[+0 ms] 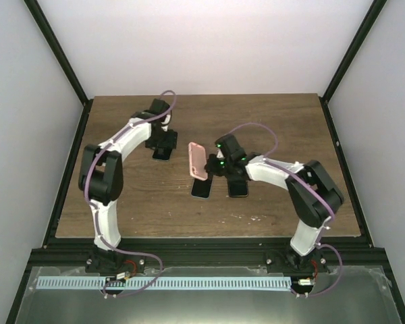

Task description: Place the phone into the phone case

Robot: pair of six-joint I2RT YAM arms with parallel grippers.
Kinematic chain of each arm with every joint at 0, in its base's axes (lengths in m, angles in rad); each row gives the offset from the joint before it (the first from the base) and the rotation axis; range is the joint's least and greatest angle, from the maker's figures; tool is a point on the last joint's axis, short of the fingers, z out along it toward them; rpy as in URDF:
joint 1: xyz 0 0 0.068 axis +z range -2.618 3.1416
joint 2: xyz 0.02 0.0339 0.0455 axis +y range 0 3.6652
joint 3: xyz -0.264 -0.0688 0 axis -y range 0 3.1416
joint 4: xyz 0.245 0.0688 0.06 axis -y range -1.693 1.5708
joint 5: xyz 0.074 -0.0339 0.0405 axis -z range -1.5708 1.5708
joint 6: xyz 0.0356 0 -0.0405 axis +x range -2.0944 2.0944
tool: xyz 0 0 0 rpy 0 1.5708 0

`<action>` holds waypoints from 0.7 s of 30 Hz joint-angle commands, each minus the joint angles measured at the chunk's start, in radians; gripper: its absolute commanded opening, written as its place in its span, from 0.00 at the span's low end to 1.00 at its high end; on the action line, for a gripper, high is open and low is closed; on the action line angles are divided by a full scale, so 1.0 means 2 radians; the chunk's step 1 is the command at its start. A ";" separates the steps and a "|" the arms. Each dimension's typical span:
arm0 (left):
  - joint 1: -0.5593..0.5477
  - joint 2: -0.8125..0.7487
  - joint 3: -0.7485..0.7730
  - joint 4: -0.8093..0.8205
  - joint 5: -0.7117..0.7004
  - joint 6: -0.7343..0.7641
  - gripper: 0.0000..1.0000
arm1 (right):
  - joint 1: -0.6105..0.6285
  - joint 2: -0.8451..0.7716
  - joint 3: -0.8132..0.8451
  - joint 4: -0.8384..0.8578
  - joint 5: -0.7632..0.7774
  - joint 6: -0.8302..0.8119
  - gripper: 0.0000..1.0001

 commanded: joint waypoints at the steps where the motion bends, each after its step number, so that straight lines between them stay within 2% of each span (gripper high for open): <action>1: 0.018 -0.060 -0.009 -0.012 0.037 -0.022 0.59 | 0.041 0.043 0.041 0.028 -0.003 0.044 0.01; 7: 0.040 -0.114 -0.042 -0.013 0.046 -0.023 0.59 | 0.086 0.105 0.098 0.019 0.000 0.073 0.01; 16: 0.052 -0.168 -0.106 0.001 0.124 -0.048 0.58 | 0.111 0.144 0.140 -0.029 0.047 0.097 0.02; 21: 0.051 -0.189 -0.156 0.033 0.159 -0.064 0.58 | 0.113 0.137 0.118 -0.029 0.045 0.115 0.16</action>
